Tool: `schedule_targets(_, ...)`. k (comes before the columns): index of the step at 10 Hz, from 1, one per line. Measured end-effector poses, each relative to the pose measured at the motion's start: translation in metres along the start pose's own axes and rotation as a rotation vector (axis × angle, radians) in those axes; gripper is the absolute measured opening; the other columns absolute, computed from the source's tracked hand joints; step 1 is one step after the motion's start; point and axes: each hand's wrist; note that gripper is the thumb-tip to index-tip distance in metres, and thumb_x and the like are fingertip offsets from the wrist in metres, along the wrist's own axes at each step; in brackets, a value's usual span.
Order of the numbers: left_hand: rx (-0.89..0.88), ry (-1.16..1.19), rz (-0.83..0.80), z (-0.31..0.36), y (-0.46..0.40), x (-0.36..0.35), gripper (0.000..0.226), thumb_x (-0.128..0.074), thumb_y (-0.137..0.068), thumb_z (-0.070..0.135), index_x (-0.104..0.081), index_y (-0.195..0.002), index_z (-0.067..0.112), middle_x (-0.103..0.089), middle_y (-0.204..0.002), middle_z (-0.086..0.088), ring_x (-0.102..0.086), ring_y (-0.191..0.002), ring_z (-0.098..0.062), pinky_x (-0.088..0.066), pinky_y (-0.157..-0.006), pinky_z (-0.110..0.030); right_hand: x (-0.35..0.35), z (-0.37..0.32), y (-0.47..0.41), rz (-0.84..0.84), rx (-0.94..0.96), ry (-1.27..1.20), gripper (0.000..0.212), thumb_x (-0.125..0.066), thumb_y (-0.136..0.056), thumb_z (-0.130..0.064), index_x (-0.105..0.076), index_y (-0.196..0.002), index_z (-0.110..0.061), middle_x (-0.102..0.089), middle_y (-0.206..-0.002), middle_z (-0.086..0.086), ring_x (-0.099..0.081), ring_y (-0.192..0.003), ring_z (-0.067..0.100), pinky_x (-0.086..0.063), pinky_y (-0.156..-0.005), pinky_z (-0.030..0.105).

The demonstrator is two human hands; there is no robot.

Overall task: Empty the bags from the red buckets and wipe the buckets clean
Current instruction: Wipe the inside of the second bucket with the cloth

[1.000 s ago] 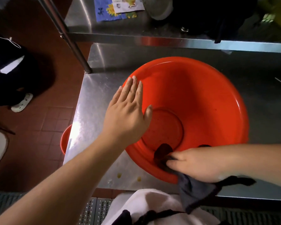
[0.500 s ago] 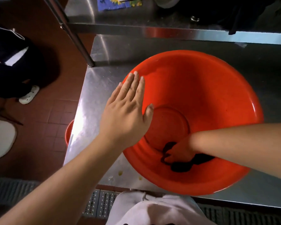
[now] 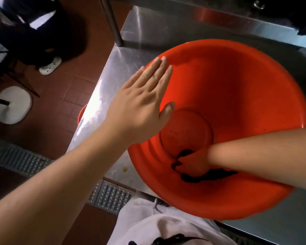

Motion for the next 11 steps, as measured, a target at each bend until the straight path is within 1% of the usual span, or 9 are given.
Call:
schedule_targets(2,-0.071,-0.024,-0.012,0.006,-0.004,0.000,0.076,-0.036,-0.104,0.050,-0.021,-0.165,0.007,-0.015,-0.173,-0.012,-0.007,-0.161,-0.022,-0.014,-0.130,-0.044,-0.010,-0.021,0.105,0.177,0.028,-0.255,0.047,-0.033,-0.108,-0.030,-0.031,-0.153,-0.016,-0.032,-0.155,0.014,-0.051,-0.124,0.037,-0.042,-0.103,0.040)
schedule_targets(3,-0.090,-0.032,-0.027,0.005,-0.003,0.001,0.076,-0.034,-0.105,0.052,-0.020,-0.165,0.007,-0.012,-0.173,-0.012,-0.004,-0.162,-0.022,-0.012,-0.130,-0.044,-0.015,-0.015,0.158,0.202,0.118,0.053,0.036,-0.031,-0.100,-0.056,-0.049,-0.124,-0.035,-0.062,-0.119,0.000,-0.061,-0.103,0.027,-0.049,-0.092,0.044)
schedule_targets(4,-0.086,-0.022,-0.031,0.006,-0.002,0.002,0.076,-0.032,-0.104,0.052,-0.019,-0.165,0.007,-0.012,-0.173,-0.012,-0.003,-0.162,-0.022,-0.012,-0.131,-0.044,-0.019,0.001,0.165,0.114,0.022,0.157,0.033,-0.030,-0.099,-0.057,-0.049,-0.110,-0.033,-0.062,-0.110,0.001,-0.061,-0.099,0.027,-0.049,-0.088,0.046)
schedule_targets(5,-0.077,-0.019,-0.036,0.008,-0.004,0.002,0.076,-0.030,-0.104,0.052,-0.019,-0.165,0.007,-0.012,-0.173,-0.011,-0.003,-0.162,-0.021,-0.013,-0.130,-0.044,-0.014,0.011,0.130,-0.008,-0.094,0.011,0.036,-0.036,-0.105,-0.025,-0.043,-0.138,-0.012,-0.048,-0.129,0.021,-0.058,-0.105,0.042,-0.050,-0.086,0.047)
schedule_targets(6,-0.072,-0.014,-0.029,0.007,-0.005,0.001,0.075,-0.031,-0.105,0.051,-0.020,-0.165,0.008,-0.012,-0.173,-0.011,-0.003,-0.162,-0.021,-0.013,-0.130,-0.044,-0.001,0.016,0.073,-0.289,-0.181,0.154,0.048,-0.030,-0.109,-0.022,-0.026,-0.156,-0.010,-0.033,-0.154,0.022,-0.044,-0.132,0.039,-0.037,-0.102,0.041)
schedule_targets(7,-0.100,-0.011,-0.020,0.001,-0.009,-0.001,0.074,-0.033,-0.106,0.051,-0.021,-0.165,0.008,-0.014,-0.173,-0.011,-0.005,-0.162,-0.021,-0.015,-0.130,-0.044,0.004,0.008,0.022,-0.315,-0.232,0.177,0.047,-0.030,-0.109,-0.027,-0.046,-0.144,0.001,-0.048,-0.145,0.023,-0.051,-0.126,0.036,-0.039,-0.103,0.038)
schedule_targets(8,-0.187,-0.023,-0.026,-0.013,-0.020,-0.001,0.074,-0.034,-0.105,0.051,-0.022,-0.165,0.009,-0.015,-0.173,-0.010,-0.007,-0.161,-0.021,-0.014,-0.131,-0.043,0.012,0.000,-0.007,-0.250,-0.212,0.200,0.055,-0.032,-0.106,-0.045,-0.061,-0.131,-0.005,-0.060,-0.134,0.017,-0.059,-0.110,0.032,-0.039,-0.087,0.034)
schedule_targets(10,-0.378,-0.012,-0.114,-0.029,-0.049,0.007,0.074,-0.039,-0.104,0.049,-0.021,-0.166,0.013,-0.016,-0.174,-0.006,-0.009,-0.161,-0.019,-0.010,-0.131,-0.039,0.008,-0.020,-0.040,-0.156,-0.120,0.090,0.058,-0.030,-0.105,-0.046,-0.059,-0.131,-0.004,-0.057,-0.137,0.021,-0.056,-0.120,0.036,-0.040,-0.096,0.038)
schedule_targets(11,-0.344,-0.032,-0.083,-0.023,-0.046,0.017,0.068,-0.040,-0.107,0.044,-0.025,-0.165,0.012,-0.019,-0.173,-0.006,-0.013,-0.161,-0.021,-0.015,-0.131,-0.040,0.004,-0.024,-0.037,-0.089,-0.138,0.045,0.056,-0.028,-0.106,-0.044,-0.058,-0.130,-0.003,-0.056,-0.138,0.022,-0.056,-0.121,0.037,-0.041,-0.095,0.039)
Point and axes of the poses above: each hand's wrist, its own y-axis away from the middle knuckle, its own x-axis out of the back of the hand, z = x × y
